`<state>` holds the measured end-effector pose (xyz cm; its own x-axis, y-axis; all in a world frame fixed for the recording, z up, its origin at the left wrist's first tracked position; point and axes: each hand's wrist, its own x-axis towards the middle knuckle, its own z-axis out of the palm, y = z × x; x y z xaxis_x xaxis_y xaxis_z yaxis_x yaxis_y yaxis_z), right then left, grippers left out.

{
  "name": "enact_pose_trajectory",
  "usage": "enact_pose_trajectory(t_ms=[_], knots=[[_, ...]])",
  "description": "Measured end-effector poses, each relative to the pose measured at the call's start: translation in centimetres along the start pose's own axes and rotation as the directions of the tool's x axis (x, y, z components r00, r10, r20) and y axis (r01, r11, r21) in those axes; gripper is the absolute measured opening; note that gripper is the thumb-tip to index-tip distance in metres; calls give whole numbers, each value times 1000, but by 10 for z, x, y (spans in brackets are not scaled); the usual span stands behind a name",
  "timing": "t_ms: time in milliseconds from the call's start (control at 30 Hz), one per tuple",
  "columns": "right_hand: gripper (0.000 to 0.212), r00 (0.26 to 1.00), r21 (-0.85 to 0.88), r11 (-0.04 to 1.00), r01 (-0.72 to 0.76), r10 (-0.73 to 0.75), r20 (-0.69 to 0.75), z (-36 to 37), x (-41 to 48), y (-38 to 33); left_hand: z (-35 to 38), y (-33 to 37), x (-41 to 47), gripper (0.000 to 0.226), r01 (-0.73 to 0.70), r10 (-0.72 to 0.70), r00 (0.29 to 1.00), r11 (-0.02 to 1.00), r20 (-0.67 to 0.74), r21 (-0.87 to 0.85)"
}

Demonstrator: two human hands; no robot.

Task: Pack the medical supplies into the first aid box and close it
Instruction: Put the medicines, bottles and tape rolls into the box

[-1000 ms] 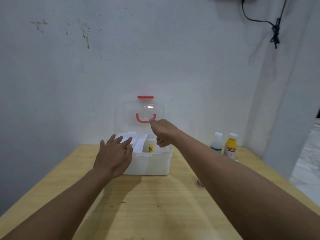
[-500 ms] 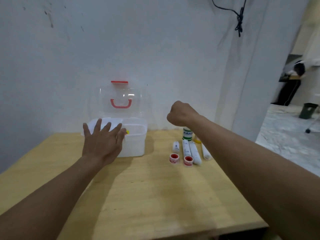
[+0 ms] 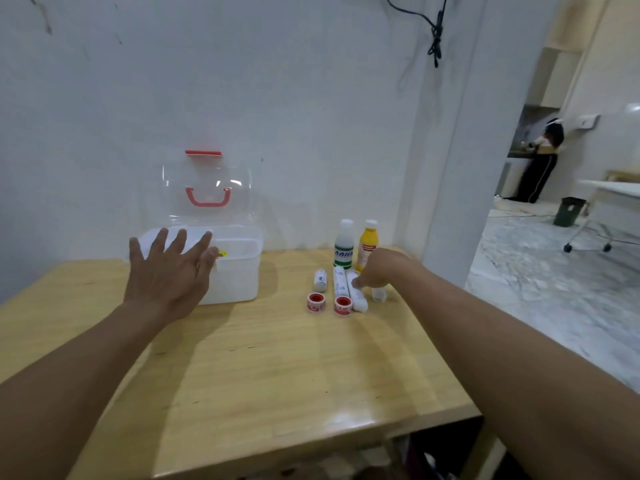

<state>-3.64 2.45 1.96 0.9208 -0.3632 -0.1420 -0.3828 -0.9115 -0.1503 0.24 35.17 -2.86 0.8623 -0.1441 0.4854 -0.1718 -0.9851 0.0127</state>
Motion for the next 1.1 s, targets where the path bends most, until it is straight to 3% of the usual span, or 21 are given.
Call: enact_pose_trajectory(t_ms=[233, 600, 1100], knots=[[19, 1000, 132, 991, 21, -19, -17, 10, -4, 2, -1, 0, -1, 73, 1, -1, 1000, 1000, 1, -19], [21, 994, 138, 989, 53, -40, -99, 17, -6, 5, -1, 1, -2, 75, 13, -13, 1000, 999, -4, -31], [35, 986, 18, 998, 56, -53, -158, 13, -13, 23, -7, -1, -1, 74, 14, -24, 997, 992, -76, -126]])
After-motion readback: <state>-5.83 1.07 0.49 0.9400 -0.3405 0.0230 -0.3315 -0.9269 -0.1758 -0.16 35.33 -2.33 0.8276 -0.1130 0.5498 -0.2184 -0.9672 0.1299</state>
